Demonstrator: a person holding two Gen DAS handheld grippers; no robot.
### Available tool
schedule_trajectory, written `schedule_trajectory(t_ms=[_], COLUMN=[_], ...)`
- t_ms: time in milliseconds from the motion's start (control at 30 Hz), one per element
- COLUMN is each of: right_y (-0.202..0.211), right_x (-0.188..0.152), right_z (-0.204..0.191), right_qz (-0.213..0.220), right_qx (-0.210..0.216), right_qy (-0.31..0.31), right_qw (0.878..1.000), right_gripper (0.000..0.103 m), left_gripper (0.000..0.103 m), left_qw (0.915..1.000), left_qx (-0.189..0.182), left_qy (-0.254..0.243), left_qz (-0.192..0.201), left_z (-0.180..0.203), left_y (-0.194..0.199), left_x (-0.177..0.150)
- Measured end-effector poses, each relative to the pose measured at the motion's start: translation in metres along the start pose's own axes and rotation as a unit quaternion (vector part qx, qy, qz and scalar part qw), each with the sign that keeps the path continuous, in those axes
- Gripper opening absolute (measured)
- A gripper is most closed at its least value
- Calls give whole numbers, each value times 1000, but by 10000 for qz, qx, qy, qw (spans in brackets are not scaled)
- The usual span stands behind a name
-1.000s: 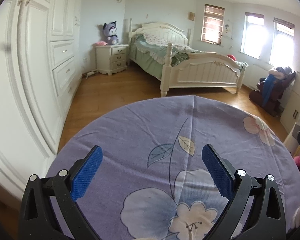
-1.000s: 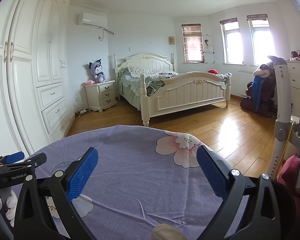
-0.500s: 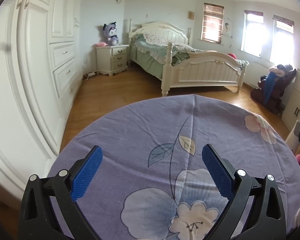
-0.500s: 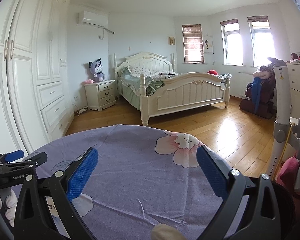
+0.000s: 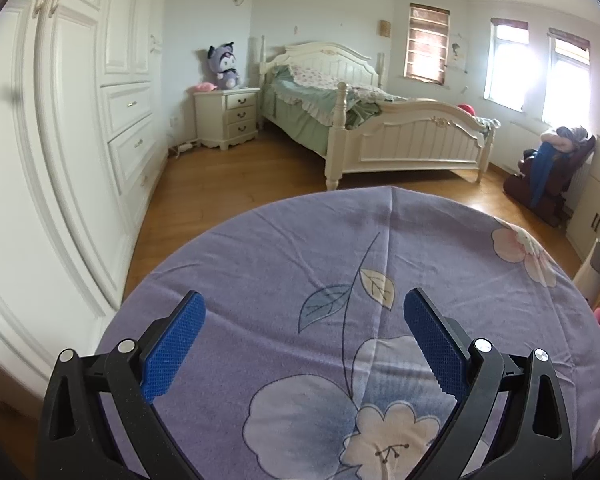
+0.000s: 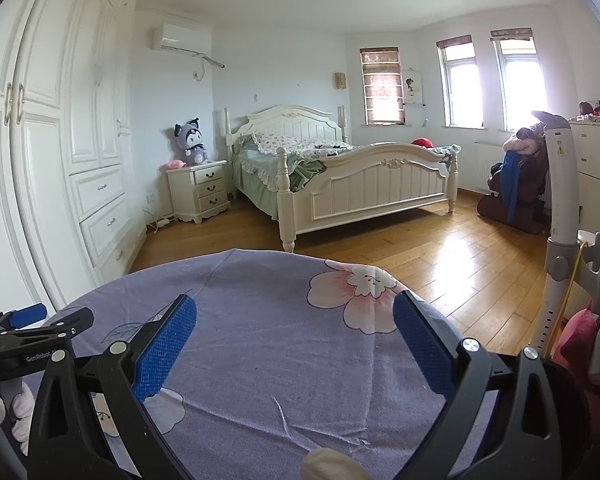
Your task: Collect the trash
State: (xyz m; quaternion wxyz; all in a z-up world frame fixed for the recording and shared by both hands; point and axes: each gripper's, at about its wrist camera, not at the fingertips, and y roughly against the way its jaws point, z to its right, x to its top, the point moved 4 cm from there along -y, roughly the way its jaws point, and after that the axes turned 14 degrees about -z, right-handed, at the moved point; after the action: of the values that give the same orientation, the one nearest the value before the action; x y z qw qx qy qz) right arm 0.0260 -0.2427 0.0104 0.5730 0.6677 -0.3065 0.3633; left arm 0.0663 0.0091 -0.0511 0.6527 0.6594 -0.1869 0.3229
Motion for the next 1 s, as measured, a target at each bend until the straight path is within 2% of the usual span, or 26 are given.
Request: schedule_trajectory(t_ms=[1000], right_y=[0], right_x=[0], right_z=[0], right_qz=[-31], right_qx=[-33], right_qy=[-48], right_qw=[10000], right_gripper=[98], left_gripper=[98], left_qw=[10000], left_qx=[26], left_qy=[-35], left_qz=[4], left_z=[3], left_y=[-1], left_x=[-1])
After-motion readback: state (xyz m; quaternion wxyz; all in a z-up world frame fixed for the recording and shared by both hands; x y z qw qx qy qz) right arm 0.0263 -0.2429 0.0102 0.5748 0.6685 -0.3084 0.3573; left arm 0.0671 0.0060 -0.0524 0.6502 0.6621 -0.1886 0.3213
